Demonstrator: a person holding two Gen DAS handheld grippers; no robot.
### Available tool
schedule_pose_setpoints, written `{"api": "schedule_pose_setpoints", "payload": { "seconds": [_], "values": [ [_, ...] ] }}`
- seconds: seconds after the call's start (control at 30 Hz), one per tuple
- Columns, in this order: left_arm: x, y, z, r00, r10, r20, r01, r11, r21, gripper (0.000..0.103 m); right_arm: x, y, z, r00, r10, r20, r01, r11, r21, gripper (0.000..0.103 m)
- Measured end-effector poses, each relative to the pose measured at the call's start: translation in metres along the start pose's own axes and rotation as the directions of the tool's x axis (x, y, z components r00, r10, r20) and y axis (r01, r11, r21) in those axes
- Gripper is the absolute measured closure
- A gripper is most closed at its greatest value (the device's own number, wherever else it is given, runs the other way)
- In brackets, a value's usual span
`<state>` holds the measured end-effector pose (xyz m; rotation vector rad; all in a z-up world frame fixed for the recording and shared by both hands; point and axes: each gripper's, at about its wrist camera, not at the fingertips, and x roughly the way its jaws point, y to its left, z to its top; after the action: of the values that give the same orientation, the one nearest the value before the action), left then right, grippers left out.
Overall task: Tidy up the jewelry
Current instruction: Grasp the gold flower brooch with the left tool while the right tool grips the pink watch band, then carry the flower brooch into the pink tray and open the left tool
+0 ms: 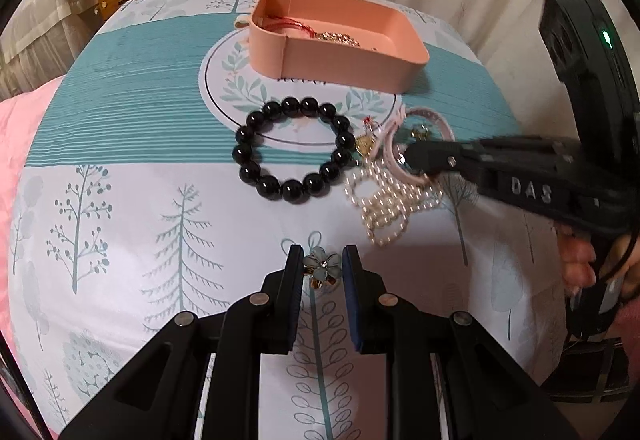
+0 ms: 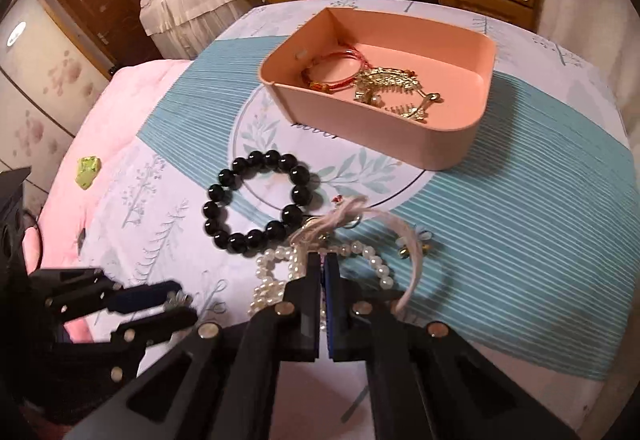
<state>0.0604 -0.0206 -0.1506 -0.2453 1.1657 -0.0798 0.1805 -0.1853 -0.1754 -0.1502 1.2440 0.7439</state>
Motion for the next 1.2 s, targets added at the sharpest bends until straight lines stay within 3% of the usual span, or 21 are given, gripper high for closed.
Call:
{"api": "schedule_pose_setpoints", "payload": {
  "seconds": [0.27, 0.43, 0.57, 0.67, 0.8, 0.93, 1.2],
  "values": [
    [-0.007, 0.013, 0.008, 1.0, 0.023, -0.007, -0.023, 1.0, 0.01, 0.085, -0.006, 0.001, -0.009, 0.996, -0.019, -0.089, 0.023, 0.999, 0.041, 0.102],
    [-0.01, 0.024, 0.012, 1.0, 0.011, -0.004, -0.011, 1.0, 0.004, 0.085, -0.024, 0.004, -0.012, 0.996, -0.026, -0.087, 0.03, 0.998, 0.051, 0.102],
    [-0.011, 0.034, 0.015, 1.0, 0.008, 0.004, -0.008, 1.0, 0.0, 0.085, -0.028, 0.006, -0.008, 0.991, -0.091, -0.101, 0.094, 0.995, 0.017, 0.102],
    [-0.013, 0.042, 0.017, 1.0, -0.01, 0.003, 0.01, 1.0, 0.002, 0.085, -0.032, 0.004, -0.003, 0.991, -0.07, -0.118, 0.076, 0.996, 0.047, 0.102],
    [-0.021, 0.049, 0.029, 1.0, -0.002, -0.003, 0.002, 0.999, 0.04, 0.085, -0.047, 0.008, 0.016, 0.993, -0.085, -0.085, 0.091, 0.993, 0.069, 0.102],
    [-0.033, 0.057, 0.053, 1.0, -0.026, 0.008, 0.026, 0.997, 0.072, 0.086, -0.064, 0.008, 0.041, 0.999, -0.054, -0.007, 0.054, 0.991, 0.118, 0.102],
    [-0.044, 0.058, 0.117, 0.992, -0.09, 0.087, 0.079, 0.989, 0.125, 0.085, -0.075, -0.012, 0.08, 0.983, 0.033, 0.178, -0.082, 0.959, 0.272, 0.102]
  ]
}}
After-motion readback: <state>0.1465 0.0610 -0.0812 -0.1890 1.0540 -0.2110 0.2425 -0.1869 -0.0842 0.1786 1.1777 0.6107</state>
